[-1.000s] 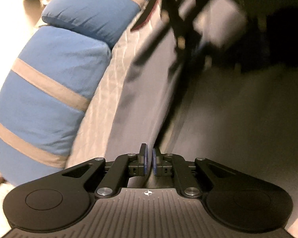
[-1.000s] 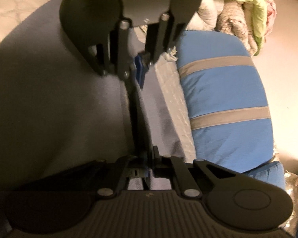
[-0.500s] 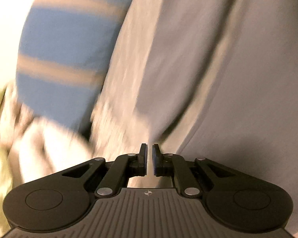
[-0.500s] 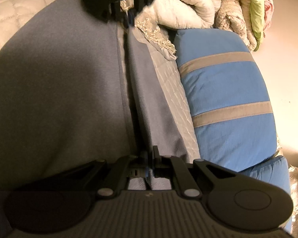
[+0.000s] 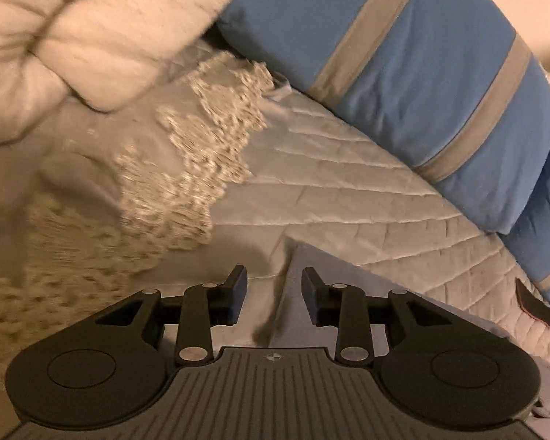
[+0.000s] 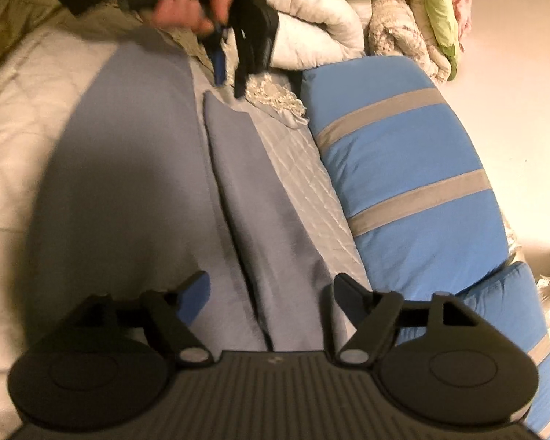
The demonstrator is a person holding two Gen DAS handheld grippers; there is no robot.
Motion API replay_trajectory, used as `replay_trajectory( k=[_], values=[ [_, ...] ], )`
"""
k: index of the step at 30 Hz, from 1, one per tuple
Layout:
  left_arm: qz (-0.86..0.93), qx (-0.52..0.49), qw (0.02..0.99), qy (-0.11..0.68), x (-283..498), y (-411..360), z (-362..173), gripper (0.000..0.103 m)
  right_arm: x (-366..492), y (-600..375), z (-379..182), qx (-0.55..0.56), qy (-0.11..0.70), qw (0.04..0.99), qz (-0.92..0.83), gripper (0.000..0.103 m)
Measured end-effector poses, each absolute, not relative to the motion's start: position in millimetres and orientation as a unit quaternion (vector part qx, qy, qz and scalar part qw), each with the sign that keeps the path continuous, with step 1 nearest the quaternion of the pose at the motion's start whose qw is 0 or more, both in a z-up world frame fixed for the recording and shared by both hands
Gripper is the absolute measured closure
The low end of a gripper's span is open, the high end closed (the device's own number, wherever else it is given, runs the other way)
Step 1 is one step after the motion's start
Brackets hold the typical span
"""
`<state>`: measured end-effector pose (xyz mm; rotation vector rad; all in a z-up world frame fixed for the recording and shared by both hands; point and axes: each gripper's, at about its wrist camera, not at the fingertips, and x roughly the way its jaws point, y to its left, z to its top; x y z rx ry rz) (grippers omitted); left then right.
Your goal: Fold clothes
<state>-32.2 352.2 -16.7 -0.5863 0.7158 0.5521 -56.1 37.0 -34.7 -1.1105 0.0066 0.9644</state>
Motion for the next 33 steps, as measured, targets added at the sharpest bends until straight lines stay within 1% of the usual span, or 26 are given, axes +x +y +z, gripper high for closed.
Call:
replay_trajectory(
  k=[3,6,7,8,9,10,15,18,24,30,33],
  values=[
    [0.253,-0.229,0.875,0.343,-19,343,-22,0.071,-65,24,-30,-0.503,-0.004,0.747,0.435,0.017],
    [0.246,-0.201,0.881,0.352,-9,338,-24,0.073,-69,12,-26,-0.488,0.01,0.755,0.439,0.016],
    [0.239,-0.196,0.882,0.355,-7,336,-25,0.076,-70,9,-25,-0.482,0.018,0.756,0.442,0.016],
    [0.229,-0.191,0.885,0.358,-3,334,-26,0.086,-70,8,-26,-0.481,0.025,0.756,0.444,0.016],
    [0.221,-0.187,0.887,0.359,1,333,-27,0.098,-70,8,-28,-0.483,0.027,0.754,0.444,0.015],
    [0.219,-0.185,0.889,0.357,3,332,-27,0.099,-71,7,-30,-0.485,0.03,0.752,0.445,0.015],
    [0.252,-0.146,0.901,0.322,5,328,-16,0.099,-67,7,-35,-0.491,0.043,0.753,0.436,0.015],
    [0.285,-0.142,0.898,0.305,3,331,-7,0.099,-62,5,-31,-0.478,0.057,0.764,0.43,0.015],
    [0.342,-0.139,0.877,0.308,-1,346,-4,0.099,-50,1,-27,-0.461,0.077,0.779,0.418,0.014],
    [0.356,-0.099,0.875,0.313,0,341,-3,0.099,-30,-6,-17,-0.431,0.104,0.805,0.393,0.014],
    [0.344,-0.109,0.879,0.312,0,342,-4,0.095,-25,-7,-12,-0.417,0.115,0.818,0.379,0.014]
  ],
)
